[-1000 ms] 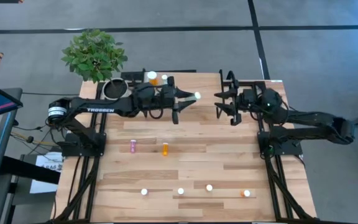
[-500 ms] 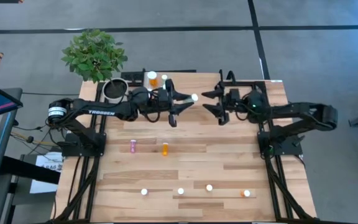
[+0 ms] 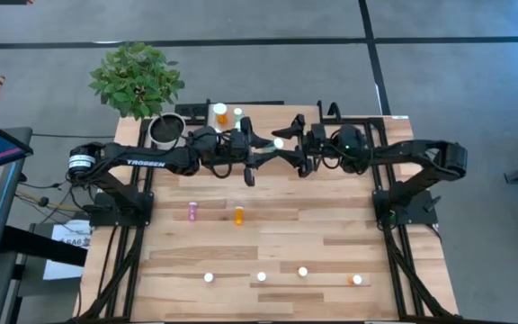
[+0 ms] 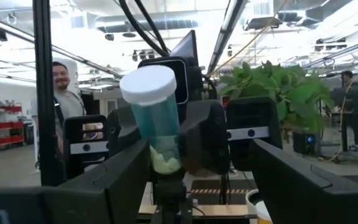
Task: Pick and place medicine bottles onto shelf by color
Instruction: Adjust the green pill bottle on the shelf
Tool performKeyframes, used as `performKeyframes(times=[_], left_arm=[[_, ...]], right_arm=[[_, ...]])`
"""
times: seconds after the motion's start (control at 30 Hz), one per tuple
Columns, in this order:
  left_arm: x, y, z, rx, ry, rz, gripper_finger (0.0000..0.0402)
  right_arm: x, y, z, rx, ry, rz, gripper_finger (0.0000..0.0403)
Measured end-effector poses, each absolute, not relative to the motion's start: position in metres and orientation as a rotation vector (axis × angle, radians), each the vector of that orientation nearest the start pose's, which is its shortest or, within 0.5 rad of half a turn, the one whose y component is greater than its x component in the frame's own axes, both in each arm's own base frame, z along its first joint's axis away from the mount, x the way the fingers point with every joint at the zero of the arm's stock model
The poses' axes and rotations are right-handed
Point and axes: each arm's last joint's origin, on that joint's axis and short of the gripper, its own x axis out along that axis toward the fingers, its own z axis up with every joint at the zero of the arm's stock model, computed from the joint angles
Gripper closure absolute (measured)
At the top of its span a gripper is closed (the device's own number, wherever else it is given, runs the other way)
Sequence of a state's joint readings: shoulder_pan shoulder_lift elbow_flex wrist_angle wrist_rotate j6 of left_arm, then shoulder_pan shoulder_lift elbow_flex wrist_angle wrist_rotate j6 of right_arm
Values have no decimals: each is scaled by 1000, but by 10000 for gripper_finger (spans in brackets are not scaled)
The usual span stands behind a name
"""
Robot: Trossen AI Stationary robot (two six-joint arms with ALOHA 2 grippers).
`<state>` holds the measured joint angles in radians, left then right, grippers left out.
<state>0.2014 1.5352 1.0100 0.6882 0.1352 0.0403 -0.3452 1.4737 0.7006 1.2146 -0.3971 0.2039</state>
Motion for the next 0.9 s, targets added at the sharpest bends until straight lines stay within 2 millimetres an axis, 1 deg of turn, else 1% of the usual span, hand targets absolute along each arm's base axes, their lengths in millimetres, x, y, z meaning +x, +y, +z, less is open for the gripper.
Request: performKeyframes(times=[0.13, 0.43, 0.63, 0.73, 0.8, 0.9], left_arm=[[343, 66, 309, 73, -136, 69, 299], [343, 66, 309, 85, -141, 60, 299], [343, 66, 309, 83, -137, 69, 299], [343, 67, 307, 83, -118, 78, 299], [339, 67, 309, 91, -88, 101, 299], [328, 65, 319, 114, -60, 131, 299]], right_arm=[[284, -90, 277, 44, -390, 91, 107], [284, -90, 276, 56, -388, 94, 107], [282, -94, 276, 62, -357, 82, 106], [278, -97, 277, 70, -309, 74, 106], [273, -99, 280, 81, -271, 62, 106], [264, -101, 286, 73, -209, 36, 106]])
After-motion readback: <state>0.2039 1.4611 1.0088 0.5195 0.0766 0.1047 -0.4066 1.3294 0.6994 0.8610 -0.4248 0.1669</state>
